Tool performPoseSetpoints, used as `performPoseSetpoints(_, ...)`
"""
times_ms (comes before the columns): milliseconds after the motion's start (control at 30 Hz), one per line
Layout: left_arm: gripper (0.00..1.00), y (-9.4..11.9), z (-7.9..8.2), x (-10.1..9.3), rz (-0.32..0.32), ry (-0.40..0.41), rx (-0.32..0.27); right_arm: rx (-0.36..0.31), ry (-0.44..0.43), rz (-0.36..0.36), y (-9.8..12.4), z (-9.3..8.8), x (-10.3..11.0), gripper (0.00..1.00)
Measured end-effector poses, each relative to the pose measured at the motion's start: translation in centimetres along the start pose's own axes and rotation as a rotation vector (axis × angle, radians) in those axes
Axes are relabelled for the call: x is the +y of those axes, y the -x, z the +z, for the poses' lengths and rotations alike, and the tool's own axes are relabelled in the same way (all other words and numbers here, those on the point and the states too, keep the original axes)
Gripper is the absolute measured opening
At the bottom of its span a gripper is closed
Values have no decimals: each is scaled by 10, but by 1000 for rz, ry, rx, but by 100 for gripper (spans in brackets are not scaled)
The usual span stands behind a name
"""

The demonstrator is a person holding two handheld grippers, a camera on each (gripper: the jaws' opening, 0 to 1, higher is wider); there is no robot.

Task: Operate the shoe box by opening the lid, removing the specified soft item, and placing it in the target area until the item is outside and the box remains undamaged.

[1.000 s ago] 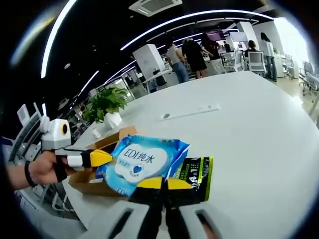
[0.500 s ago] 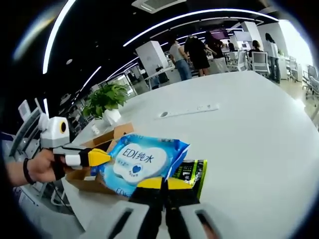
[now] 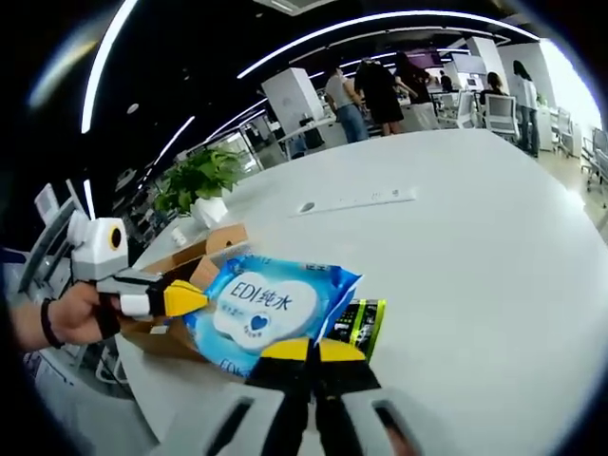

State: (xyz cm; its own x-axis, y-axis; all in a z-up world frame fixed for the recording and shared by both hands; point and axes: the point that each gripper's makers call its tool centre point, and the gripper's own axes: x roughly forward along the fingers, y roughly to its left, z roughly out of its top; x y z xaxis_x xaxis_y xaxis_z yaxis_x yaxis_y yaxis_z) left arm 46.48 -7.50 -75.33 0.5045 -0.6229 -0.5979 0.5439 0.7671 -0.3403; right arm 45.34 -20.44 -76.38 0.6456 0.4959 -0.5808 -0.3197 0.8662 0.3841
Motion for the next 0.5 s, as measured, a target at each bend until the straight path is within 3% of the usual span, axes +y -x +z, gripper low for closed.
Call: performPoseSetpoints(500,0,-16,-13,2,1,-42,53,46,17,12,-13,-10,-15,0)
